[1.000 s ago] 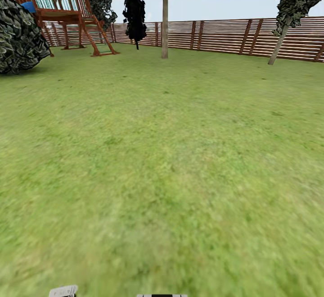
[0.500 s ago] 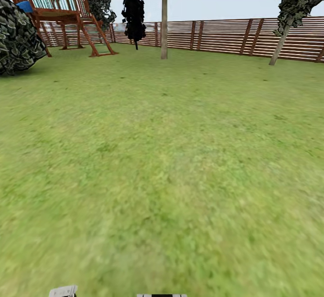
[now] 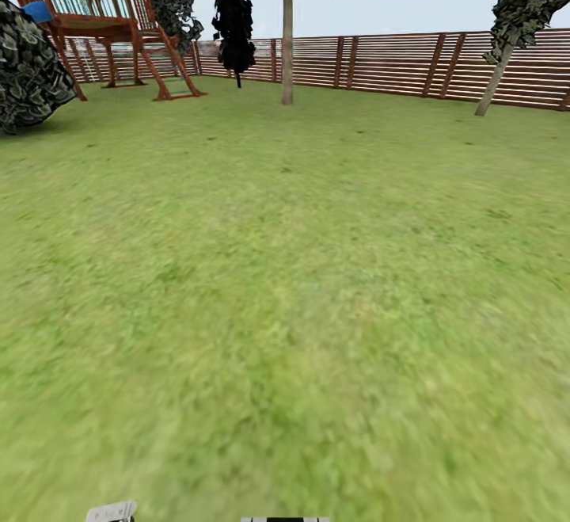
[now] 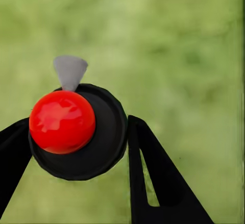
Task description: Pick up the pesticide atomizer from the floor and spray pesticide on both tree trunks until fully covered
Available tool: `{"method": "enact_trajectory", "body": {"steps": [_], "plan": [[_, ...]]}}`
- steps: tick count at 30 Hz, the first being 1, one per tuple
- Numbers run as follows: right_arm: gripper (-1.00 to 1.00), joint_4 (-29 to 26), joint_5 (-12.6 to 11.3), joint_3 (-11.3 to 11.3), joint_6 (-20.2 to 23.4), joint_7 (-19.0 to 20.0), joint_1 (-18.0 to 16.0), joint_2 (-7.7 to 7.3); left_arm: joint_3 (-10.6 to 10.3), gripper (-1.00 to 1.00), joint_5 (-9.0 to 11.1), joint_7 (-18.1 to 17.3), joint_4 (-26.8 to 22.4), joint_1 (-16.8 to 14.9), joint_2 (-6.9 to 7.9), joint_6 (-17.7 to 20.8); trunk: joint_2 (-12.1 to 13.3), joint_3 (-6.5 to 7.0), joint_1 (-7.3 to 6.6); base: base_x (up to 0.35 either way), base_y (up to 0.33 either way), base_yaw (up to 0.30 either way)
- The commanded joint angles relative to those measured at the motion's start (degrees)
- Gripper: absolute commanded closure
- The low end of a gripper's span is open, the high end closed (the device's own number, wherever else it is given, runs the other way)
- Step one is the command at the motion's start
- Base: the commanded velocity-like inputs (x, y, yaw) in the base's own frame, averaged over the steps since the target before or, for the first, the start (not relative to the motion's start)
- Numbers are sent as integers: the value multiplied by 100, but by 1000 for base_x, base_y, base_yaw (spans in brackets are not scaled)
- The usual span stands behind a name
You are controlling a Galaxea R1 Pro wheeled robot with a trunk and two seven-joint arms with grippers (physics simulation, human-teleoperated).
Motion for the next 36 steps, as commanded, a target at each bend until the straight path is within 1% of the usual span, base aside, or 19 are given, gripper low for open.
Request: {"method": "enact_trajectory", "body": {"steps": [1, 36], "plan": [[-100, 3, 18, -50, -9, 38, -2, -1, 52, 100, -35, -29, 3, -3, 1, -15, -1, -4, 2, 332, -107, 0], [-100, 3, 18, -50, -9, 38, -2, -1, 52, 100, -35, -27, 4, -3, 1, -15, -1, -4, 2, 332, -107, 0]]}}
